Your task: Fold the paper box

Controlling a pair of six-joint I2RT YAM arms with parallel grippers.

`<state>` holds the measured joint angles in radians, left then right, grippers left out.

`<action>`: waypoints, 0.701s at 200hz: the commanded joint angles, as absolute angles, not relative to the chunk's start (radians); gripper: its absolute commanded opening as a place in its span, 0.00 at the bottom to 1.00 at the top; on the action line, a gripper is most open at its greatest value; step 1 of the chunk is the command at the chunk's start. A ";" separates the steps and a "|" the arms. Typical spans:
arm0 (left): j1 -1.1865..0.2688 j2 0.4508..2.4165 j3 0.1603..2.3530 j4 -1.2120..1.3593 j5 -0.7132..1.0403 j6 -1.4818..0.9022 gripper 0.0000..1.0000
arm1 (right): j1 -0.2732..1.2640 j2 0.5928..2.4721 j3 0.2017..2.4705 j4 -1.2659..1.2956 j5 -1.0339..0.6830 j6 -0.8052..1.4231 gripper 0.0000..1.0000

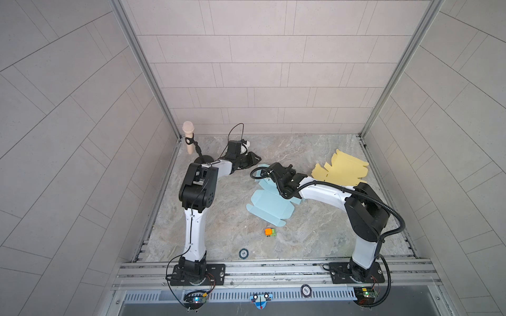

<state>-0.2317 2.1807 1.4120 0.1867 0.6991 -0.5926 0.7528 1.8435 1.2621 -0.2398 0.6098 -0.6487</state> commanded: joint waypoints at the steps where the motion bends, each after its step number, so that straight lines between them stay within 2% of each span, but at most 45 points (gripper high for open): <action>1: -0.224 2.180 1.397 0.197 0.734 -0.578 0.28 | 0.766 1.839 1.233 -0.166 0.653 -0.720 0.00; 38: -0.244 2.158 1.373 0.199 0.753 -0.577 0.28 | 0.767 1.821 1.205 -0.099 0.658 -0.749 0.00; 140: -0.274 2.056 1.111 0.525 0.822 -0.746 0.28 | 0.775 1.824 1.189 -0.042 0.663 -0.781 0.00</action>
<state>-0.2607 2.1181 1.1519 0.3908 0.7864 -0.6945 0.7631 1.8435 1.2018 -0.0681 0.6460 -0.7574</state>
